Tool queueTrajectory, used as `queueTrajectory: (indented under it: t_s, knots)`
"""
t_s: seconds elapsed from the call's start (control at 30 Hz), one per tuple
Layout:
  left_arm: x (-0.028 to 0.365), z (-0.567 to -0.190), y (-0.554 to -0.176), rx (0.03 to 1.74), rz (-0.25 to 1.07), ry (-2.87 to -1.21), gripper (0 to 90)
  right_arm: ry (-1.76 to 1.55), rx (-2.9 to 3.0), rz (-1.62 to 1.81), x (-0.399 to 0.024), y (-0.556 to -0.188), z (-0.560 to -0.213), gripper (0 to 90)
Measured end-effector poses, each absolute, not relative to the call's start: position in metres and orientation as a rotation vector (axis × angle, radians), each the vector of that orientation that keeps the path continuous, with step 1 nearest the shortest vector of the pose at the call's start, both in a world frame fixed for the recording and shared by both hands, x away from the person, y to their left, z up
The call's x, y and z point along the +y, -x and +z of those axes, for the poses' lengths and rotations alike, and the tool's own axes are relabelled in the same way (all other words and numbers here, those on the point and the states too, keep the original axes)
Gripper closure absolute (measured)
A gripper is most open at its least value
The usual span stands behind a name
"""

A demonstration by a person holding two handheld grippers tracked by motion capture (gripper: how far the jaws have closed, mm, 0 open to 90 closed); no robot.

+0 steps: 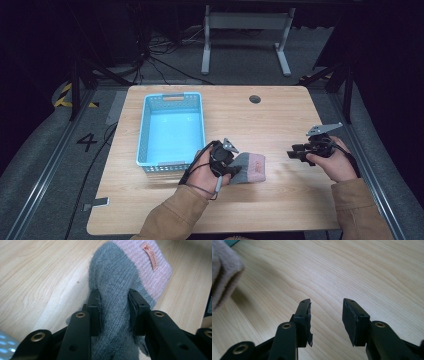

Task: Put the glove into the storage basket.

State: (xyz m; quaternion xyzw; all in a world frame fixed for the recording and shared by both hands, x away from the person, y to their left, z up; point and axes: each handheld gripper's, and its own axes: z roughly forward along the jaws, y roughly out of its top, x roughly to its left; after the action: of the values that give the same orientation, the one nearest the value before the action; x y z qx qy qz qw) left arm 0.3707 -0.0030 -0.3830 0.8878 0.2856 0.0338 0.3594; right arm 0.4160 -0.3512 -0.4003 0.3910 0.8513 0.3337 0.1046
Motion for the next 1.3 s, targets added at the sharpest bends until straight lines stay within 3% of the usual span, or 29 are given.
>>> queueTrajectory:
  t_s: [1.3]
  knots:
    - [0.095,-0.330,-0.404,0.865,0.190,-2.178,67.4,-1.143,2.530,0.968,-0.343,-0.428,-0.406,59.1]
